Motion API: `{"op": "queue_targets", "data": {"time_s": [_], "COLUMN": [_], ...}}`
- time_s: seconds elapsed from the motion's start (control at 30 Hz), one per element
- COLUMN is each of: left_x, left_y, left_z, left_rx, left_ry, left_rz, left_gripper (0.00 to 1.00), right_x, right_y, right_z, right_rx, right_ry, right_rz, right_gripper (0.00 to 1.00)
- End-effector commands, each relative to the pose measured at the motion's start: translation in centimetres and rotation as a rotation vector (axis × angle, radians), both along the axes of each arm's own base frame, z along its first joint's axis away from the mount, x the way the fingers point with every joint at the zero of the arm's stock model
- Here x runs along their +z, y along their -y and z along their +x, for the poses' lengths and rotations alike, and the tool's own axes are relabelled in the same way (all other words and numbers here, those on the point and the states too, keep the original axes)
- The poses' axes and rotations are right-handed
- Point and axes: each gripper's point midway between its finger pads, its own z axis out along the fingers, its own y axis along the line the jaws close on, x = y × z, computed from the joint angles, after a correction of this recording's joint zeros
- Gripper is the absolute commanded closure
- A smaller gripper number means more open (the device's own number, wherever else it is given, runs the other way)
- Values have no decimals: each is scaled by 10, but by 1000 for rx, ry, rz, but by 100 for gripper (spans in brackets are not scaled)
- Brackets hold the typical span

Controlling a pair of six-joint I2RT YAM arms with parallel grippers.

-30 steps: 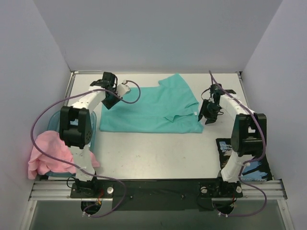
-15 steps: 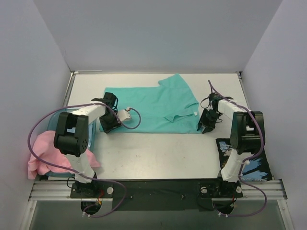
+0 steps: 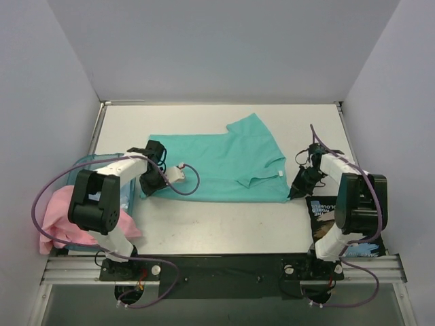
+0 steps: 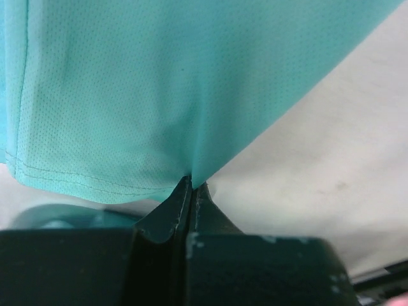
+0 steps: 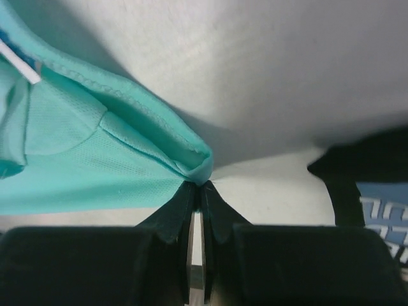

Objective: Fold and stack the t-shirts
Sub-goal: Fold the flattened tshirt in 1/3 of the way

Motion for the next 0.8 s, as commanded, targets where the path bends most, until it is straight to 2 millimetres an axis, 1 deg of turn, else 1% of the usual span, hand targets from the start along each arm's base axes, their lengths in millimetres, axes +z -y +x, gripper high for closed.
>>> {"op": "queue_targets", "data": {"time_s": [0.0, 0.03, 0.07, 0.1, 0.13, 0.17, 0.2, 0.23, 0.27, 0.3, 0.33, 0.37, 0.4, 0.43, 0.47, 0.5, 0.53, 0.57, 0.6, 0.63, 0.67, 0.7, 0.73, 0.77], "left_x": [19, 22, 23, 26, 27, 28, 28, 28, 27, 28, 28, 31, 31, 33, 35, 39, 44, 49, 56, 60, 68, 71, 77, 80], "left_y": [1, 9, 11, 15, 17, 18, 18, 18, 14, 12, 9, 7, 4, 3, -3, -6, -8, -10, -10, -9, -5, -1, 3, 8], "left_z": [-55, -62, -74, -84, -90, -99, -106, -113, -117, -124, -129, -136, -137, -141, -136, -137, -128, -124, -109, -102, -87, -75, -64, -51], "left_rx": [-13, -22, -27, -32, -35, -33, -27, -25, -16, -5, -2, 4, 17, 23, 30, 33, 42, 50, 68, 80, 115, 143, 199, 231], "left_ry": [-112, -119, -154, -173, -184, -209, -223, -244, -252, -276, -299, -331, -340, -361, -349, -354, -327, -309, -252, -222, -167, -124, -90, -54], "left_rz": [8, -21, -25, -24, -33, -28, -29, -23, -3, 17, 40, 61, 91, 107, 157, 182, 208, 223, 232, 225, 199, 173, 132, 92], "left_gripper": [100, 100, 100, 100, 100, 100, 100, 100, 100, 89, 80, 65, 57, 41, 40, 40, 40, 40, 40, 40, 39, 39, 39, 39], "right_x": [29, 29, 34, 35, 38, 39, 42, 44, 44, 44, 43, 45, 46, 52, 57, 71, 84, 92, 103, 103, 110, 107, 110, 105], "right_y": [4, 5, 5, 0, -2, -2, -2, 1, 4, 7, 12, 16, 24, 29, 36, 39, 38, 36, 21, 12, -11, -24, -47, -58], "right_z": [-39, -49, -57, -68, -74, -88, -91, -99, -101, -104, -105, -105, -105, -100, -94, -79, -65, -53, -39, -28, -20, -8, -2, 6], "right_rx": [-37, -44, -51, -59, -70, -82, -84, -89, -100, -113, -127, -128, -125, -118, -98, -78, 0, 40, 158, 210, 320, 383, 450, 494], "right_ry": [-48, -61, -65, -93, -100, -144, -134, -129, -127, -114, -109, -105, -101, -84, -63, -4, 58, 101, 169, 199, 249, 280, 317, 334], "right_rz": [-21, -27, -27, 5, 19, 22, 17, -3, -18, -34, -52, -69, -106, -131, -170, -201, -252, -274, -301, -300, -263, -238, -189, -166], "right_gripper": [100, 100, 100, 100, 100, 100, 100, 100, 93, 81, 64, 58, 52, 51, 51, 51, 50, 57, 64, 84, 92, 100, 100, 100]}}
